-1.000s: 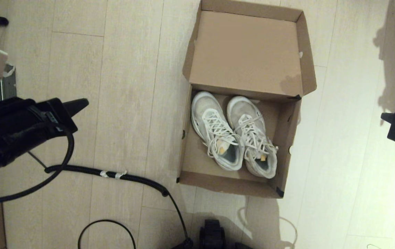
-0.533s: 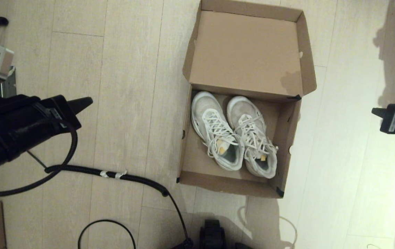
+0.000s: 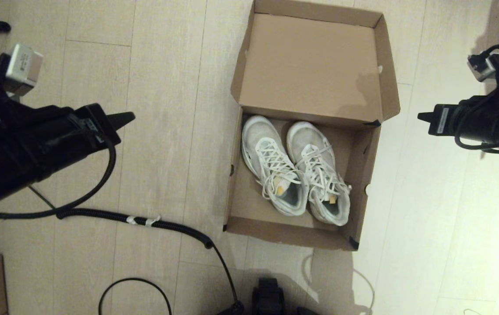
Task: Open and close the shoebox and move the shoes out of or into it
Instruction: Close the shoe box
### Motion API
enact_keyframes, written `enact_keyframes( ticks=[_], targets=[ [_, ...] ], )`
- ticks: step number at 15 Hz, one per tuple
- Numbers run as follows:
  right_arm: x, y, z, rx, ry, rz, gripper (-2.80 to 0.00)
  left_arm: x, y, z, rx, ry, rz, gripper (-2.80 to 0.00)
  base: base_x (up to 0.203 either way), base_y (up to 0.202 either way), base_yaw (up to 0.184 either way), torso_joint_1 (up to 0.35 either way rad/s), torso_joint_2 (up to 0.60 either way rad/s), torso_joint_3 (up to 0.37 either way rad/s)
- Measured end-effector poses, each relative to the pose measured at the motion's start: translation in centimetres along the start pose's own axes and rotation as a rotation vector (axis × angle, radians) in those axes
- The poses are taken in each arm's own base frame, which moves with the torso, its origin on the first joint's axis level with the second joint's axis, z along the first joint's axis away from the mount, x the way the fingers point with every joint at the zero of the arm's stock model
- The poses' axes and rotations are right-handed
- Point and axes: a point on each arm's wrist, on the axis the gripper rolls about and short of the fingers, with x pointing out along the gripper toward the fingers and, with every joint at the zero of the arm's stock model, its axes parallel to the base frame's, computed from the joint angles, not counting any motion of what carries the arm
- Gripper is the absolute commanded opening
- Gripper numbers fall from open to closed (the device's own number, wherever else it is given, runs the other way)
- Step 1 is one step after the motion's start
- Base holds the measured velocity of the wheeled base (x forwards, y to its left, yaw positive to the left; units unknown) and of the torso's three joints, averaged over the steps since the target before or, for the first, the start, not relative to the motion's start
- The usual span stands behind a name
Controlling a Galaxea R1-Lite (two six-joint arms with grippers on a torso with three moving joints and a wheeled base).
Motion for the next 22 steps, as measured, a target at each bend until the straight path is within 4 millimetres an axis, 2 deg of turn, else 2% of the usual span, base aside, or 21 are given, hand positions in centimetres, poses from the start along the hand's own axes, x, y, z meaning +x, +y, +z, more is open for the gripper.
enact_keyframes(
  ticks=[2, 5, 8, 10, 12, 16, 18, 22],
  targets=[
    [1.9, -0.9, 1.5, 0.017, -0.019, 0.040, -2.80, 2.0, -0.2, 0.5, -0.026, -0.002, -0.034, -2.80, 0.000, 0.000, 0.000, 0.000, 0.00, 0.000],
    [4.6, -3.3, 4.0, 0.033, -0.051, 0.057, -2.80, 4.6, -0.9, 1.0, -0.029, -0.010, -0.077, -2.80, 0.000, 0.000, 0.000, 0.000, 0.00, 0.000],
    [7.8, -5.5, 4.9, 0.135, -0.062, 0.096, -2.80, 7.0, -1.7, 0.4, -0.034, 0.007, -0.119, -2.80, 0.000, 0.000, 0.000, 0.000, 0.00, 0.000],
    [9.6, -6.3, 4.6, 0.269, -0.041, 0.185, -2.80, 9.1, -1.9, 0.1, -0.050, 0.015, -0.148, -2.80, 0.000, 0.000, 0.000, 0.000, 0.00, 0.000],
    [11.0, -6.6, 3.6, 0.331, 0.001, 0.295, -2.80, 11.6, -2.2, 0.3, -0.090, 0.007, -0.200, -2.80, 0.000, 0.000, 0.000, 0.000, 0.00, 0.000],
    [12.7, -6.7, 2.9, 0.418, 0.001, 0.433, -2.80, 16.7, -2.3, -0.1, -0.112, -0.016, -0.258, -2.80, 0.000, 0.000, 0.000, 0.000, 0.00, 0.000],
    [13.5, -7.0, 2.6, 0.458, -0.030, 0.458, -2.80, 18.1, -2.7, -1.0, -0.116, -0.010, -0.274, -2.80, 0.000, 0.000, 0.000, 0.000, 0.00, 0.000],
    [14.8, -7.2, 2.4, 0.610, -0.069, 0.561, -2.80, 19.5, -2.9, -3.0, -0.121, 0.030, -0.277, -2.80, 0.000, 0.000, 0.000, 0.000, 0.00, 0.000]
  ],
)
